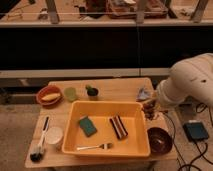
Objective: Place grapes in paper cup
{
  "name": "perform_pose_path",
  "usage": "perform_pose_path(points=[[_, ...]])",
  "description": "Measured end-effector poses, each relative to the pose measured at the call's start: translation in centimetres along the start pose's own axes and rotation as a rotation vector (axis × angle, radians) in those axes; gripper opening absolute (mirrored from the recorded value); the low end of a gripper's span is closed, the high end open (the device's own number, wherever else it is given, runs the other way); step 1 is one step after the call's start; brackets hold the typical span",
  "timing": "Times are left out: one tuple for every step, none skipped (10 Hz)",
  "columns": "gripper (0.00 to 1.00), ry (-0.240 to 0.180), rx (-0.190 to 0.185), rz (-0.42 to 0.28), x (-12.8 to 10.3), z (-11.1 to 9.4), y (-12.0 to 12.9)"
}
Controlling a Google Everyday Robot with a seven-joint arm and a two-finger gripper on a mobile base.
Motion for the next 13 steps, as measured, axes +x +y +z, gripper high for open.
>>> perform_pose_path(points=[[0.0, -0.019, -0.002, -0.039, -3.0, 0.4, -0.8], [0.0, -0.035, -0.004, -0.07, -5.4, 0.7, -1.2], [0.0, -0.048, -0.005, -0.099, -7.6, 0.9, -1.5], [0.0, -0.064, -0.008, -0.131, -9.8, 1.1, -1.7], [0.0, -0.085, -0.01, -0.173, -12.8, 1.3, -2.0], [0.0, -0.113, -0.016, -0.211, -15.4, 1.5, -2.3], [0.0, -0.138, -0.023, -0.233, -17.2, 1.7, -2.3], [0.0, -0.138, -0.023, -0.233, -17.2, 1.7, -2.3], [0.0, -0.13, -0.018, -0.232, -16.8, 1.7, -2.4], [0.0, -0.132, -0.019, -0.234, -17.0, 1.7, -2.4], [0.0, -0.135, -0.021, -0.234, -17.1, 1.7, -2.4], [0.0, -0.132, -0.019, -0.232, -16.9, 1.7, -2.4], [0.0, -0.132, -0.02, -0.231, -16.9, 1.7, -2.4]])
